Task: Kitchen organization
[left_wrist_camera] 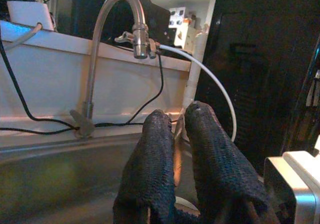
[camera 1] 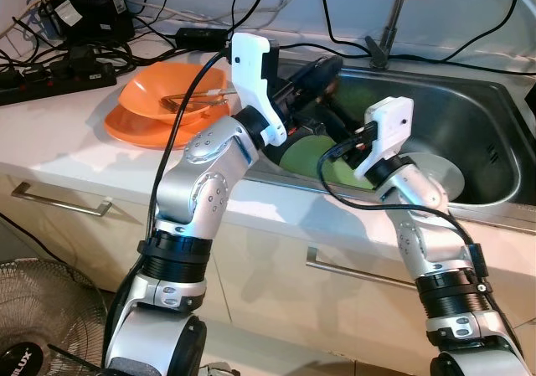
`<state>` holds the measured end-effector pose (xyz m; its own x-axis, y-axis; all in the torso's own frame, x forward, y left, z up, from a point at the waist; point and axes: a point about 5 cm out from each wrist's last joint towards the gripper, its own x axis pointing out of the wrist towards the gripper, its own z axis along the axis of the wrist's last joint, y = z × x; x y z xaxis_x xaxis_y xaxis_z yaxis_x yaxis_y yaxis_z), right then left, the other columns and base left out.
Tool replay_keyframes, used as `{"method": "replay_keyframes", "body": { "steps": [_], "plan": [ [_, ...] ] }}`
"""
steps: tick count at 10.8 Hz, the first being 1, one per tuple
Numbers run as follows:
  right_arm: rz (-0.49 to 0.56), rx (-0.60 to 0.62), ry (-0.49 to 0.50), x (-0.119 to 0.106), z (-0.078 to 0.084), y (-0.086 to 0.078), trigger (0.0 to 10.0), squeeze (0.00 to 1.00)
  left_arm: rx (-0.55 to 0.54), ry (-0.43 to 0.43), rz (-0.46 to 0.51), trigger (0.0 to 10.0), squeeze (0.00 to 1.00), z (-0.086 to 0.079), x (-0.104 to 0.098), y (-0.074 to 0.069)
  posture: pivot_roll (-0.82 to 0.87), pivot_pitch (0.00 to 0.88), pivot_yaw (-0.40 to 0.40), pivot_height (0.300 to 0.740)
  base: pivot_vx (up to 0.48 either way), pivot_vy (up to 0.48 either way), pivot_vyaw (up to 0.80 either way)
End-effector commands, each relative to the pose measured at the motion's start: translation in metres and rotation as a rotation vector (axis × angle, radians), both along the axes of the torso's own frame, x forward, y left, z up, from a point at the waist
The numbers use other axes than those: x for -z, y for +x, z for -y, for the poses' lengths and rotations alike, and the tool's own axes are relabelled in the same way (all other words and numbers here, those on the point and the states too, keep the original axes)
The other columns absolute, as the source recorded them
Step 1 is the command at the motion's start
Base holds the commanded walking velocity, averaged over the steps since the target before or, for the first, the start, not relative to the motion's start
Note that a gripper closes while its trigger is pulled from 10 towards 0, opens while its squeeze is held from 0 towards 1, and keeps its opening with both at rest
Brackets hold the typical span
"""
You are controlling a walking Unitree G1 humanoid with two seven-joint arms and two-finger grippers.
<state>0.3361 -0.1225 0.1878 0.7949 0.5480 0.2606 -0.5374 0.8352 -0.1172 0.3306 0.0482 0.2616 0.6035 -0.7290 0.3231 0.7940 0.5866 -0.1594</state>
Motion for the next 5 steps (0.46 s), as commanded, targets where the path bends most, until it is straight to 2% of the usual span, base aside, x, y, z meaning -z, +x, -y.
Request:
{"method": "replay_keyframes", "body": {
  "steps": [1,5],
  "plan": [
    [0.022,0.003,0.0,-0.005,-0.0004,0.0019,0.0,0.0,0.013,-0.007,0.014,10.0,1.0,0.0002,-0.0041,-0.002,0.09,0.0,0.032,0.74,0.0,0.0,0.0],
    [0.021,0.021,0.007,-0.0038,0.0005,0.0033,0.0,0.0,0.01,-0.017,0.014,10.0,1.0,-0.0004,-0.0054,-0.0024,0.09,0.0,0.031,0.74,0.0,0.0,0.0]
  ]
}}
